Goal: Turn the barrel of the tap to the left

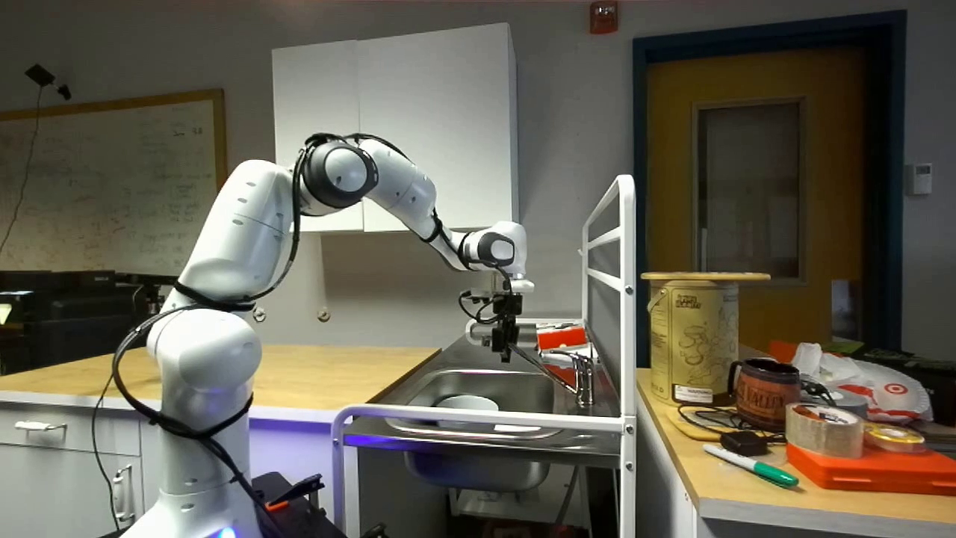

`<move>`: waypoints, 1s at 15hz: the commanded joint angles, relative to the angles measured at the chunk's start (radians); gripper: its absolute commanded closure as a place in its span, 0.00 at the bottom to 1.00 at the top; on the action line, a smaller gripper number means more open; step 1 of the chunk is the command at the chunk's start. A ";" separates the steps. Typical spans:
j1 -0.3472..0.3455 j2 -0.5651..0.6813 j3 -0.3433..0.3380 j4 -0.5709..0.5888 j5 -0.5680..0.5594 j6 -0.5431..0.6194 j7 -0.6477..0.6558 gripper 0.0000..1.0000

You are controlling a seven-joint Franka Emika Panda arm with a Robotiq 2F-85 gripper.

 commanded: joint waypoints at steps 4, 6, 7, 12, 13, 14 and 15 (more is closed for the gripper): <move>0.017 0.139 0.009 0.244 -0.011 -0.153 0.043 0.95; 0.018 0.162 0.008 0.288 -0.008 -0.181 0.044 0.95; 0.017 0.172 0.007 0.305 -0.007 -0.192 0.046 0.95; 0.014 0.200 0.006 0.357 -0.003 -0.230 0.053 0.65; 0.013 0.204 0.006 0.365 -0.001 -0.235 0.053 0.65; 0.013 0.205 0.006 0.368 -0.001 -0.238 0.053 0.59; 0.012 0.205 0.006 0.372 0.000 -0.241 0.052 0.52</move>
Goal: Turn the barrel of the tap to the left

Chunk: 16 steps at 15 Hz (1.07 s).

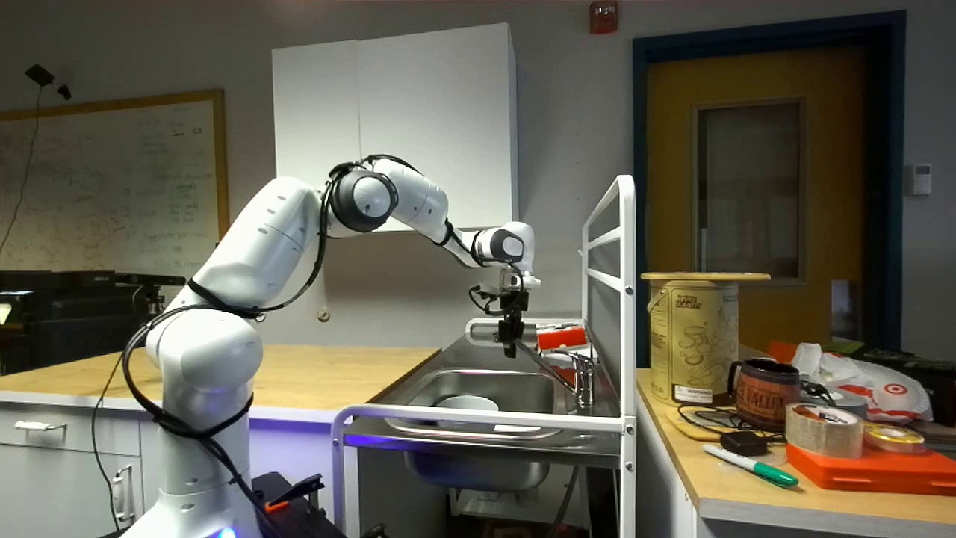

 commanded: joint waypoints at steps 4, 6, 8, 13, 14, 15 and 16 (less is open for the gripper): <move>-0.002 0.007 0.006 0.048 -0.003 -0.031 0.025 0.20; 0.001 -0.009 0.006 0.035 -0.005 -0.027 0.026 0.08; 0.005 -0.029 0.006 0.019 -0.007 -0.015 0.029 0.00; 0.010 -0.101 0.014 -0.032 0.000 0.026 0.012 0.00; 0.011 -0.120 0.017 -0.046 0.003 0.040 0.007 0.00; 0.012 -0.139 0.019 -0.060 0.003 0.056 0.003 0.00; 0.013 -0.160 0.022 -0.079 0.002 0.075 0.000 0.00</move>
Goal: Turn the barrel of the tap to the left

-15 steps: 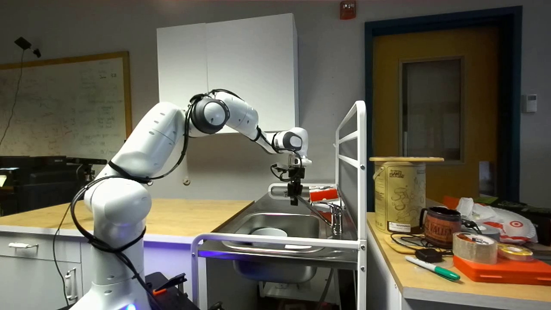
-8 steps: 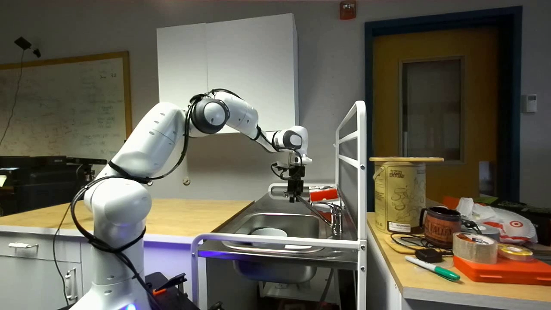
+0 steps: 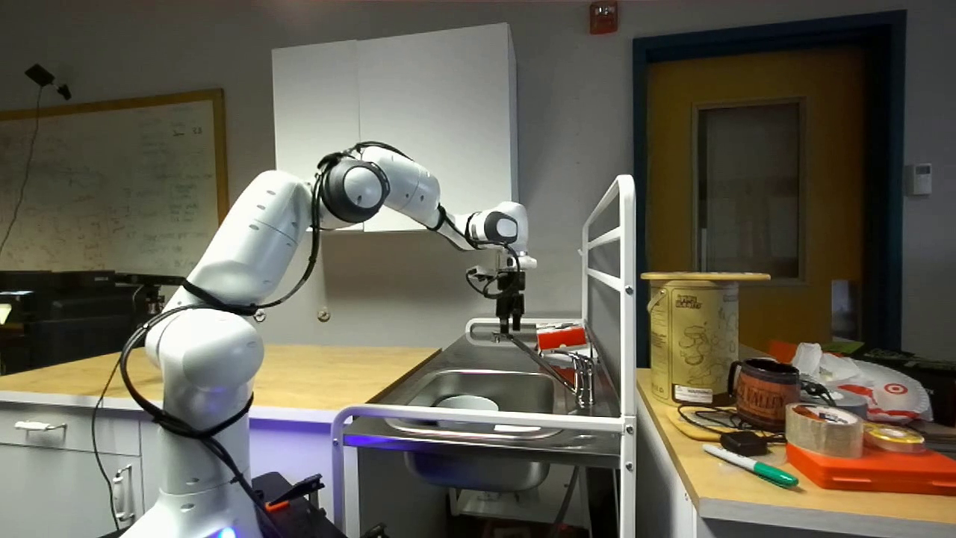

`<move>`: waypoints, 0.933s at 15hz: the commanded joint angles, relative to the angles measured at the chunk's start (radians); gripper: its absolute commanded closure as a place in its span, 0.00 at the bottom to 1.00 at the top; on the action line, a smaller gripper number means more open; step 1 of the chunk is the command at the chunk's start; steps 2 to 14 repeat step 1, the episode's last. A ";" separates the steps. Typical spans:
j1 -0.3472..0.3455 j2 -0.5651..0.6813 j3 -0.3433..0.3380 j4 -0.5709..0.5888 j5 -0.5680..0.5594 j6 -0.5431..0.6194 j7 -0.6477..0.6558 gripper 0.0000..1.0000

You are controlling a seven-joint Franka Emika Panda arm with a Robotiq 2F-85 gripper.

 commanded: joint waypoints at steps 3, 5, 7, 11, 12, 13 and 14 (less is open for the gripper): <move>0.000 -0.106 0.020 -0.098 0.000 0.064 0.000 0.00; 0.000 -0.106 0.020 -0.098 0.000 0.064 0.000 0.00; 0.000 -0.106 0.020 -0.098 0.000 0.064 0.000 0.00; 0.000 -0.106 0.020 -0.098 0.000 0.064 0.000 0.00; 0.000 -0.106 0.020 -0.098 0.000 0.064 0.000 0.00; 0.000 -0.106 0.020 -0.098 0.000 0.064 0.000 0.00; 0.000 -0.106 0.020 -0.098 0.000 0.064 0.000 0.00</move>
